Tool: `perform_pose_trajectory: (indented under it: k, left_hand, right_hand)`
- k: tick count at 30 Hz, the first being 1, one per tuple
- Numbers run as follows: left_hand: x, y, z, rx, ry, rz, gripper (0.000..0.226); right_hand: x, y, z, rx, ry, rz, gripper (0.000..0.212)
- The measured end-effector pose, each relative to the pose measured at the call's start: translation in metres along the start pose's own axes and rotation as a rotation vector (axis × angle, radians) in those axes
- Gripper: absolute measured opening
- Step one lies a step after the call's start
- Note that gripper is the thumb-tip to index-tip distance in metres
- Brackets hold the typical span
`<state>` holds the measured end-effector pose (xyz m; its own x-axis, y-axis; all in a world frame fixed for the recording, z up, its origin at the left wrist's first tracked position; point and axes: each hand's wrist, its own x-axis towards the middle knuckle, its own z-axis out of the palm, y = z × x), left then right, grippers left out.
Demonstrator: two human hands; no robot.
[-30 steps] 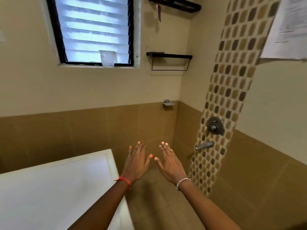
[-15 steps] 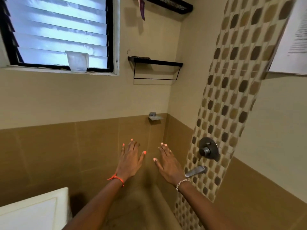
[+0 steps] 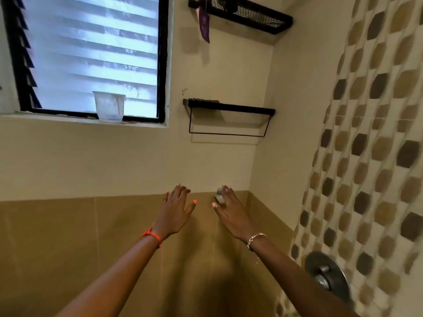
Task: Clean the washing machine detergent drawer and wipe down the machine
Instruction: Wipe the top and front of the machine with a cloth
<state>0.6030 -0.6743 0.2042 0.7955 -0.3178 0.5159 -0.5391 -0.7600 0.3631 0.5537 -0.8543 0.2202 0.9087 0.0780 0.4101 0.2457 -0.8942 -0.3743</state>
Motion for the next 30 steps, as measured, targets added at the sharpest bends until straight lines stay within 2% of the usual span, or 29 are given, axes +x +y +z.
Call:
perform_pose_trajectory:
  k: [3,4,12,16,19,26,29,30]
  left_hand:
    - [0.055,0.002,0.001,0.018,0.056,0.003,0.053]
    - [0.073,0.004,-0.001,0.006,0.085,0.006,0.049]
    - [0.213,0.015,-0.044,-0.107,0.179,0.060,0.047]
    - [0.281,0.024,-0.070,-0.133,0.233,0.123,0.036]
    - [0.331,0.029,-0.090,-0.143,0.251,0.075,0.036]
    - [0.410,0.024,-0.112,-0.108,0.166,-0.098,0.027]
    - [0.431,0.017,-0.113,-0.125,0.051,-0.181,0.034]
    - [0.428,0.019,-0.114,-0.075,-0.002,-0.213,0.036]
  right_hand:
    - [0.042,0.019,-0.027,0.026,0.028,-0.060,0.056]
    - [0.058,0.024,-0.037,0.027,0.038,-0.082,0.056]
    - [0.191,0.041,-0.098,0.145,0.181,-0.151,0.054]
    - [0.260,0.038,-0.124,0.219,0.288,-0.149,0.042]
    - [0.315,0.037,-0.135,0.229,0.323,-0.145,0.040]
    - [0.396,0.035,-0.147,0.342,0.364,-0.003,0.042]
    - [0.427,0.040,-0.144,0.394,0.334,0.059,0.024]
    - [0.427,0.038,-0.146,0.379,0.293,0.088,0.026]
